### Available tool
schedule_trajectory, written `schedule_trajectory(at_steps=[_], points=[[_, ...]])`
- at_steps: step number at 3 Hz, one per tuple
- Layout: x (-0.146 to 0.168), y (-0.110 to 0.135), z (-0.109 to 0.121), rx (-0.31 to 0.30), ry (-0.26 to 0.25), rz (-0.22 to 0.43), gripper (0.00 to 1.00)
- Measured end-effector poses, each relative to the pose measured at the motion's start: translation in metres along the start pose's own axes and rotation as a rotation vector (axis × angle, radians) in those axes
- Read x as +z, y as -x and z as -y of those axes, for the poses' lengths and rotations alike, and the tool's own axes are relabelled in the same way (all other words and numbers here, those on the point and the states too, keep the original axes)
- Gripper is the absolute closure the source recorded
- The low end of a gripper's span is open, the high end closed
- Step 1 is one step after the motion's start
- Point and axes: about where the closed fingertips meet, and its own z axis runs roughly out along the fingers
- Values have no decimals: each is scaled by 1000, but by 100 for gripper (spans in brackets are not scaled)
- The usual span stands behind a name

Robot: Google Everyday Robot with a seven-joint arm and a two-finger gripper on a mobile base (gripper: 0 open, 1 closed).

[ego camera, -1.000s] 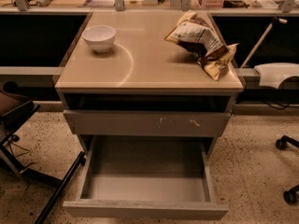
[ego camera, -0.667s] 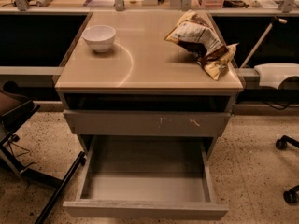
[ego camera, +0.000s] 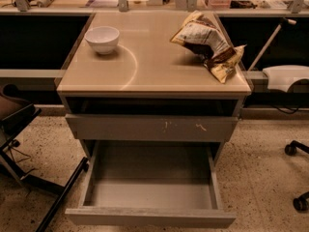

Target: Place orange can into middle drawer

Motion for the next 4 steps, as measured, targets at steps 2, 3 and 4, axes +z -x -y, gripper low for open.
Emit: schedule_trajectory(at_steps=[2, 3, 4], points=[[-18, -41, 12, 17, -48, -65, 100], [-26, -49, -31, 84, -6, -23, 100], [-11, -79, -106, 135, 41, 8, 100]])
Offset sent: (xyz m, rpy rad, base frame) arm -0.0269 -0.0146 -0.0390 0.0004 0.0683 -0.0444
